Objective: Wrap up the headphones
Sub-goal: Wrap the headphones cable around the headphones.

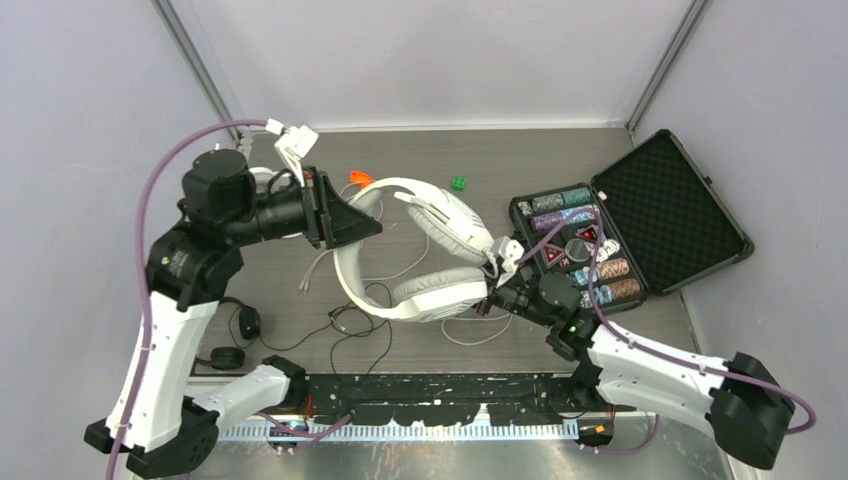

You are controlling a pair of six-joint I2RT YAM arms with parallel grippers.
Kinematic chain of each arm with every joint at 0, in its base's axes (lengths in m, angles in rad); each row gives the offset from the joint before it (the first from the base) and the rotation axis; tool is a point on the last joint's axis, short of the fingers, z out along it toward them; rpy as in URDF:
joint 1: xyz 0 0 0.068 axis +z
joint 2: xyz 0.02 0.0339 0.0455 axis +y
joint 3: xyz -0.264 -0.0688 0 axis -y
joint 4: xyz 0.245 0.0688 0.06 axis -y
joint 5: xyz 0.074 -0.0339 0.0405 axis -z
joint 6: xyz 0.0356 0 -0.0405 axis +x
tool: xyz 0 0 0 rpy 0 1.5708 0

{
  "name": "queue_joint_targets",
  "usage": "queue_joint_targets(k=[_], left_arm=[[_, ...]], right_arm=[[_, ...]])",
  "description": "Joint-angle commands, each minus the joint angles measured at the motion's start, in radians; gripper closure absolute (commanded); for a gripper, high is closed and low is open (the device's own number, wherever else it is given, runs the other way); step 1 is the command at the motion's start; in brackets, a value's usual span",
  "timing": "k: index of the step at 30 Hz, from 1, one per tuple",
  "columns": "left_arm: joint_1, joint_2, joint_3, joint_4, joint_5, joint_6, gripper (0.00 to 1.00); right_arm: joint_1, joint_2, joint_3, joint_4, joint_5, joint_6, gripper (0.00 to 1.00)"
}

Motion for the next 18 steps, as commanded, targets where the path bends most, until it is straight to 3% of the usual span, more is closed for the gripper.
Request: queue_joint_targets(k=[1, 8, 18], left_arm=[[0.003, -0.022, -0.176, 0.44, 0.22, -0.29, 1.0], [-0.002, -0.032, -0.276, 0.481, 0.304, -0.332, 1.0], [-0.017, -0.039, -0.403, 0.539, 0.327, -0.336, 1.0]], right_arm=[[0.003, 0.119, 0.119, 0.174, -0.062, -0.025, 0.98], [0.003, 0.28, 0.241, 0.262, -0.116, -0.005, 0.99], [0.003, 0.348, 0.302, 0.28, -0.068, 0.011, 0.99]])
